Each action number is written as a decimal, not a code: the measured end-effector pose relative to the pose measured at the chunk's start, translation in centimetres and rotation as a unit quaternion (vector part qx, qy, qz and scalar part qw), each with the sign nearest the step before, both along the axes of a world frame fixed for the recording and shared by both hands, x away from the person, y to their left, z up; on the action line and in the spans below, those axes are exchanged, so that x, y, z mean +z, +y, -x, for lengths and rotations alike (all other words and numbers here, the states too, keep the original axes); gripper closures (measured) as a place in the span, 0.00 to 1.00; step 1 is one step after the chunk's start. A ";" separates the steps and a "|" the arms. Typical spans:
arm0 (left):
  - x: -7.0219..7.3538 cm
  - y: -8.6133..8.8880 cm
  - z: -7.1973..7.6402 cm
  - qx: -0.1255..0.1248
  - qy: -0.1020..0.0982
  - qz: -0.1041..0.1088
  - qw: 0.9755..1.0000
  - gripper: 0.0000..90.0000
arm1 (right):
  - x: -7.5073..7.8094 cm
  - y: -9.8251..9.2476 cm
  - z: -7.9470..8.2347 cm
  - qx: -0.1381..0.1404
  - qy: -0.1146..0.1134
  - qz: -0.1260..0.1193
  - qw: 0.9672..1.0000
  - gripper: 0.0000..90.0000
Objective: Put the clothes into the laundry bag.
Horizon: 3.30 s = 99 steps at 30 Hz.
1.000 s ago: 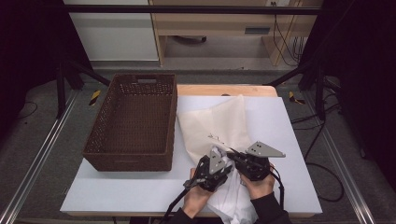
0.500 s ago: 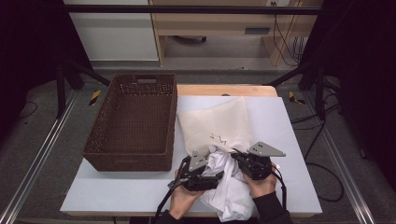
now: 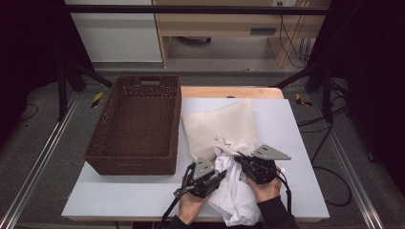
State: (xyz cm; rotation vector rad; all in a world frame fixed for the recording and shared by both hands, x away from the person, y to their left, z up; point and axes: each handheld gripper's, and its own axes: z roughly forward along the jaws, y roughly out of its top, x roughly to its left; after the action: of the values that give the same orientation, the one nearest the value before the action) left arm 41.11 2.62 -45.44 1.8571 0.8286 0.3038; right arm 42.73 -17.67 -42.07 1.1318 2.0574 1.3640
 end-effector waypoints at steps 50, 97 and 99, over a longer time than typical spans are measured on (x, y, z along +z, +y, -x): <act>-0.7 1.7 -5.5 0.082 0.011 -0.122 0.989 0.61 | -0.3 -0.6 -0.3 -0.005 0.000 0.003 1.000 0.97; -1.3 1.5 -7.8 0.012 0.013 -0.141 0.990 0.67 | 0.0 -1.1 -0.4 -0.010 0.003 -0.004 1.000 0.97; -1.5 1.4 -8.1 0.006 0.015 -0.137 0.990 0.65 | -0.1 -1.0 -0.5 -0.009 0.003 -0.003 1.000 0.97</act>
State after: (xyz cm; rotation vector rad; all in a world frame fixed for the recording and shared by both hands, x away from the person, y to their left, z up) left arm 49.16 4.00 -46.91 2.1159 0.8533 0.4150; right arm 43.24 -18.72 -42.14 1.1570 2.0437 1.3597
